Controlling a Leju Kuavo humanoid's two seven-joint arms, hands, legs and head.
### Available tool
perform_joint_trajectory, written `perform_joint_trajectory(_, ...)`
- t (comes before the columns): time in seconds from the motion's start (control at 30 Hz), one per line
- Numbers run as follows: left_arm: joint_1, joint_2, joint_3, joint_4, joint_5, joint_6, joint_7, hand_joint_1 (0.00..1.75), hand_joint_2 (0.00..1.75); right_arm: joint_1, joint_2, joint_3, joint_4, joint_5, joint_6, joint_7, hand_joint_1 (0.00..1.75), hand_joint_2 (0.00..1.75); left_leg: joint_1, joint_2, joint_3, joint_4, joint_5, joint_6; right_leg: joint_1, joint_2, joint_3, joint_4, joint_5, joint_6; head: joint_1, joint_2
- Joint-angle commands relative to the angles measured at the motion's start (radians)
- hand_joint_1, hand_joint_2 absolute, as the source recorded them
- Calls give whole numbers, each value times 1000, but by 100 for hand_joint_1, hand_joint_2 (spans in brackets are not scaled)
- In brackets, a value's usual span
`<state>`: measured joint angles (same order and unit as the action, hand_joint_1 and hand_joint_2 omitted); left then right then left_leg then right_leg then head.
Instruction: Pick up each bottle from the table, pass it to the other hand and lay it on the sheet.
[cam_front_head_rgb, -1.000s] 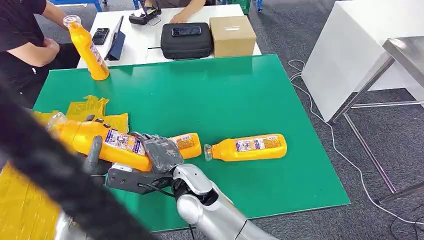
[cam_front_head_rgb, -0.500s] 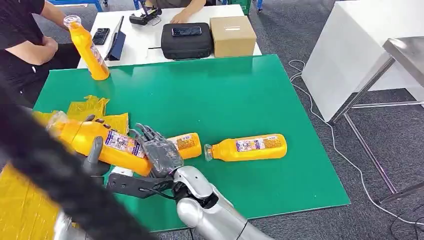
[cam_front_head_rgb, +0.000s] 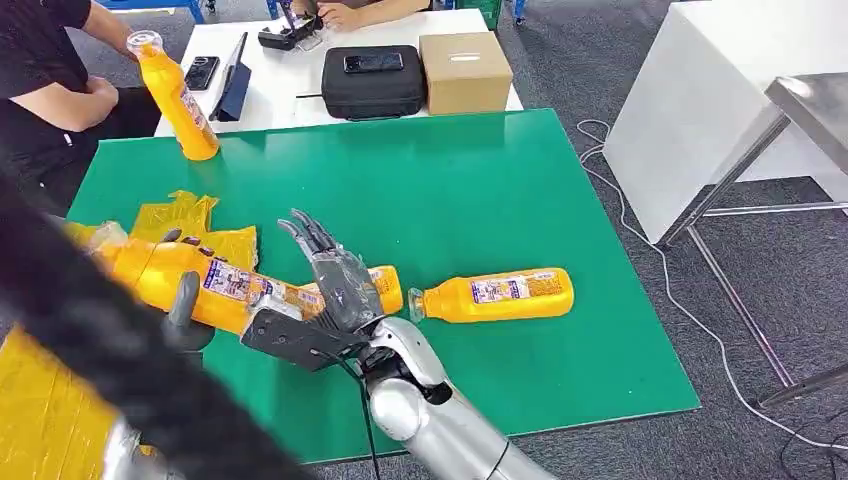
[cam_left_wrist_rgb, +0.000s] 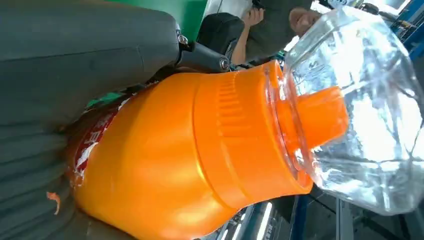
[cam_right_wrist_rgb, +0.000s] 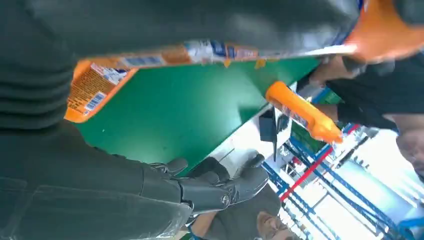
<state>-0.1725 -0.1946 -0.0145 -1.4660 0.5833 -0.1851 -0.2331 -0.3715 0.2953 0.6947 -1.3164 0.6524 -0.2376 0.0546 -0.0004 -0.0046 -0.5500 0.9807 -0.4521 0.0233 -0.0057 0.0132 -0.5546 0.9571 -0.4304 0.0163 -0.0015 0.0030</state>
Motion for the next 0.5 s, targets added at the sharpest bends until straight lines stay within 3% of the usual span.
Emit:
perform_joint_trajectory(0.03,-24,37,46,17,-61,19,-21,175,175,16,-55,-79,-98,-82,-107,-109,0,0,1,-1,2,0,-1,-1,1,-2,2,-1,-1,0,0,0)
perform_joint_trajectory(0.17,-26,44,50,15,-93,36,-32,175,175,27,-52,-97,-114,-92,-132,-118,0,0,1,-1,4,-1,-1,-1,2,-2,5,-2,-1,0,0,0)
perform_joint_trajectory(0.37,-34,101,156,-53,-256,133,-69,175,175,57,-93,-153,-119,-104,-147,-117,0,0,1,0,2,-1,0,-2,1,-1,3,-2,0,0,0,0)
perform_joint_trajectory(0.5,-47,103,197,-74,-341,173,-70,175,175,64,-98,-152,-112,-108,-148,-119,0,0,1,0,1,0,0,-1,1,-1,2,-1,0,0,0,0)
